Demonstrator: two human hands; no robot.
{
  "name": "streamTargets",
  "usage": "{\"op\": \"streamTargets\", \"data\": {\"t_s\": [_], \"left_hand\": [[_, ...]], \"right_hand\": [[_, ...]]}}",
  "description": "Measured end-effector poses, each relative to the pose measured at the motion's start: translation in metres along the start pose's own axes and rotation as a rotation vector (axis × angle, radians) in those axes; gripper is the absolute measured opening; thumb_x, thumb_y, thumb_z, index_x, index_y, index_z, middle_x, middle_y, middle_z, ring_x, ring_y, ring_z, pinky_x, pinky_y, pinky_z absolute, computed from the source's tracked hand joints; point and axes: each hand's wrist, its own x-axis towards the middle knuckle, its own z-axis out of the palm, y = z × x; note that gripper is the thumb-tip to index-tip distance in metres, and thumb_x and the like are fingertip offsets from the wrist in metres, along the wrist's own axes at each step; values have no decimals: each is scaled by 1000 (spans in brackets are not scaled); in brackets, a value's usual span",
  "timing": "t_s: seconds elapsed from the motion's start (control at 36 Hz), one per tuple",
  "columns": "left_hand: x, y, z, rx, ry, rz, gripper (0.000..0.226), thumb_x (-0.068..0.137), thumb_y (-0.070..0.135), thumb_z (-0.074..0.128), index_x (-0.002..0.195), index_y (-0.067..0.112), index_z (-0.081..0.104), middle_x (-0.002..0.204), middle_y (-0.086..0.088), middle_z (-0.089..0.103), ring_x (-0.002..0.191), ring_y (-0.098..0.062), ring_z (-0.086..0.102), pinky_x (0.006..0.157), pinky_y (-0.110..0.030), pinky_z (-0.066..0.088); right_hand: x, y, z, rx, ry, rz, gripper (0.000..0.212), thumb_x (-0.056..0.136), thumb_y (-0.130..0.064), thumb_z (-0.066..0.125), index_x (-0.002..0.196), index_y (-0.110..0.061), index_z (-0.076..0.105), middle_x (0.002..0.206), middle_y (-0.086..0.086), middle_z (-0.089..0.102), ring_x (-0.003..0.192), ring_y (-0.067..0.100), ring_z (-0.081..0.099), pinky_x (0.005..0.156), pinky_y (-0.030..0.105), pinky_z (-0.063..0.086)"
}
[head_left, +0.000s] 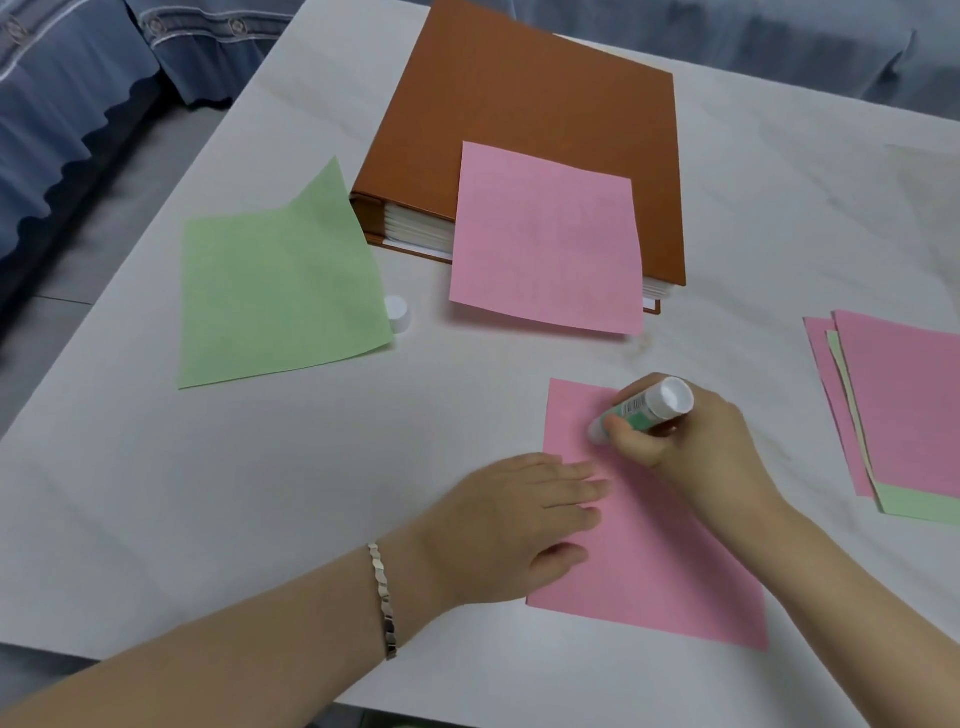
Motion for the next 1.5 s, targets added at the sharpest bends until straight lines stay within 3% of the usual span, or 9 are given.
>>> {"op": "streamTargets", "data": {"t_s": [0.11,0.31,0.42,0.56,0.75,1.06,1.25,1.39,1.5], "left_hand": [[1,1,0,11,32,2,23,83,23,60,97,8,71,119,-5,65,119,-18,54,105,-30,36],[7,7,-2,68,38,2,21,84,20,55,91,9,71,112,-3,68,112,-20,59,98,-31,41],[11,8,1,135,44,21,27,86,27,55,100,11,71,106,-5,68,106,-23,57,95,-32,39],[10,7,3,157,36,38,32,87,29,53,107,10,70,111,-6,66,109,-21,51,97,-34,37],[10,7,3,151,-8,52,36,88,30,51,112,8,68,118,-2,66,111,-17,50,101,-29,32],[11,8,3,135,-32,30,34,87,30,53,111,12,69,121,2,65,115,-15,51,100,-29,35],[11,9,0,131,-61,30,30,89,28,52,112,19,68,124,2,62,115,-17,52,100,-29,34],[9,8,-1,136,-70,42,29,91,28,50,112,22,68,125,1,62,115,-19,51,99,-31,35],[9,9,0,145,-72,44,29,91,29,50,112,22,69,124,1,62,114,-18,51,100,-30,34]], "right_hand": [[7,1,3,21,54,-17,8,74,-12,71,73,-14,63,79,6,71,63,10,55,55,8,40],[18,2,3,19,178,-16,9,77,-16,70,74,-20,62,73,-10,64,62,-4,54,55,7,39],[7,3,-8,52,239,-2,12,78,-17,70,79,-24,59,71,-13,60,57,-5,54,51,8,39],[-20,10,-19,20,148,24,22,75,-15,73,76,-28,55,61,-10,59,54,-2,53,50,8,39],[-23,7,-17,15,-8,-25,23,69,-6,75,70,-26,63,72,-22,65,61,-2,57,58,6,41],[13,11,-10,20,102,-42,19,72,-13,73,73,-24,59,67,-5,61,53,-1,48,54,7,39],[5,11,-23,21,237,-20,21,75,-14,72,75,-29,57,71,-15,60,58,-5,53,55,5,39],[-22,13,-29,-7,146,35,22,75,-24,73,81,-35,55,67,-11,63,64,2,59,56,8,42],[-32,14,-28,-20,46,34,17,72,-16,74,73,-27,61,75,-16,64,65,6,57,57,9,41]]}}
